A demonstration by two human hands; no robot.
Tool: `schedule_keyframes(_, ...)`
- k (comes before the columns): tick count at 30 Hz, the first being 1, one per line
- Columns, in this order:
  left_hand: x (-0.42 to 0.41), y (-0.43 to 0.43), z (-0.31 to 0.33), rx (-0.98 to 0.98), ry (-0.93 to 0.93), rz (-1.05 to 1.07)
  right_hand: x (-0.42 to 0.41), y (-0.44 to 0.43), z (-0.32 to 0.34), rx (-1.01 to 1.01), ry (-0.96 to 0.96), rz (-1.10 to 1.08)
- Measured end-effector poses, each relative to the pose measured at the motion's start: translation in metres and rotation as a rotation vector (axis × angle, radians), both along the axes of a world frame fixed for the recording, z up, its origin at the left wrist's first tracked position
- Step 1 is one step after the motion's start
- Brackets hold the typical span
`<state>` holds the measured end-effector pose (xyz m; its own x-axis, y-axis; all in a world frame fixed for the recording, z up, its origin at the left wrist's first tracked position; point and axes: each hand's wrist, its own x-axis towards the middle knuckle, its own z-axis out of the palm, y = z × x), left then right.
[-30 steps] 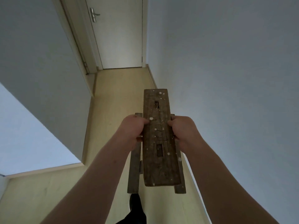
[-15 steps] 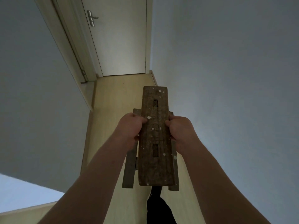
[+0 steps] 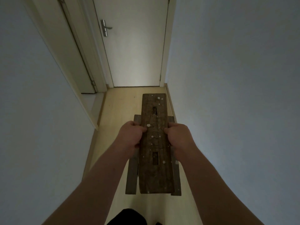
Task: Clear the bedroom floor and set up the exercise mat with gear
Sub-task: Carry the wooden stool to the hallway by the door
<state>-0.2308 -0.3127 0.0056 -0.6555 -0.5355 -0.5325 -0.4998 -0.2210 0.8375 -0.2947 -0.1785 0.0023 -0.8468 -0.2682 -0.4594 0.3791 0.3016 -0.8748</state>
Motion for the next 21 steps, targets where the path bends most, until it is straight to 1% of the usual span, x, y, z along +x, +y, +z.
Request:
schedule_keyframes(3, -0.059, -0.039, -0.007, 0.016, 0.009, 0.004, -0.060, -0.038, -0.002, 0.042, 0.032, 0.025)
schedule_keyframes(11, -0.229, -0.153, -0.026, 0.036, 0.006, -0.097, -0.218, -0.143, -0.013, 0.147, 0.058, -0.017)
schedule_keyframes(16, -0.325, -0.203, -0.016, 0.009, 0.007, -0.156, -0.298, -0.189, -0.004, 0.114, 0.042, -0.121)
schedule_keyframes(17, -0.358, -0.218, -0.017, -0.004, 0.005, -0.168, -0.327, -0.203, -0.004, 0.103, 0.034, -0.146)
schedule_keyframes(21, -0.415, -0.242, -0.020, 0.006, 0.014, -0.177, -0.379, -0.227, -0.007, 0.091, 0.026, -0.157)
